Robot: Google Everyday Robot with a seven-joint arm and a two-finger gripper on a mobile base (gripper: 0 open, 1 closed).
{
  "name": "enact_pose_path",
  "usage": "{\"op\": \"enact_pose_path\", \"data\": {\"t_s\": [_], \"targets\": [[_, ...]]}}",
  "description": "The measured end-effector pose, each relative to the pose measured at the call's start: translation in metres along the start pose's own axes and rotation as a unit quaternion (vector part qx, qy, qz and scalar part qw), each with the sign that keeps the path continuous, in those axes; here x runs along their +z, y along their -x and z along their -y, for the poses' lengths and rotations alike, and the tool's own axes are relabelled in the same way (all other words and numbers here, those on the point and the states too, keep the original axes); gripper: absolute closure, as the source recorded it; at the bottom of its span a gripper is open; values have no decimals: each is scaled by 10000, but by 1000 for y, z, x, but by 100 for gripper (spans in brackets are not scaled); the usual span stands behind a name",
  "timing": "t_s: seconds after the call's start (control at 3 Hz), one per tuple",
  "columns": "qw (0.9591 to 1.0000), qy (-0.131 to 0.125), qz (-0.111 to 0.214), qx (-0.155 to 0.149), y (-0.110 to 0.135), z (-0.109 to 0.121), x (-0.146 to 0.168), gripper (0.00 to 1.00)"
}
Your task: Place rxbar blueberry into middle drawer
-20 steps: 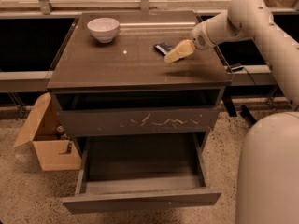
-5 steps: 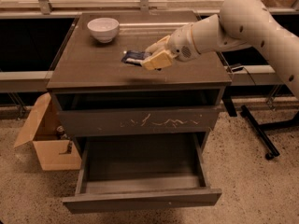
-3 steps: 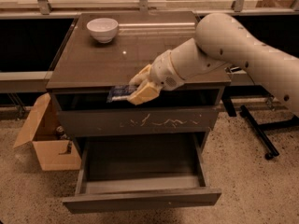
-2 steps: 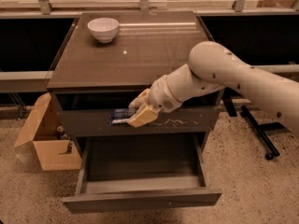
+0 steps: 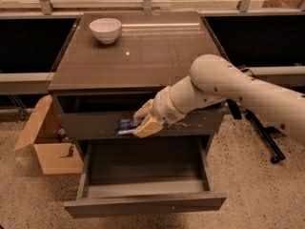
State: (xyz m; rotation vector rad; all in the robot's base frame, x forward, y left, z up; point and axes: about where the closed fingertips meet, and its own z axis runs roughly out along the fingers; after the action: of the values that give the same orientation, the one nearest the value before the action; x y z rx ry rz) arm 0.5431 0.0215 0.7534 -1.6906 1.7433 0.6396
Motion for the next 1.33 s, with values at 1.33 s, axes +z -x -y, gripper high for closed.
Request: {"op": "enact_pose_path", "data": {"t_s": [1.33], "targets": [[9986,-499,163,-110,-122,-18,68,100]]}}
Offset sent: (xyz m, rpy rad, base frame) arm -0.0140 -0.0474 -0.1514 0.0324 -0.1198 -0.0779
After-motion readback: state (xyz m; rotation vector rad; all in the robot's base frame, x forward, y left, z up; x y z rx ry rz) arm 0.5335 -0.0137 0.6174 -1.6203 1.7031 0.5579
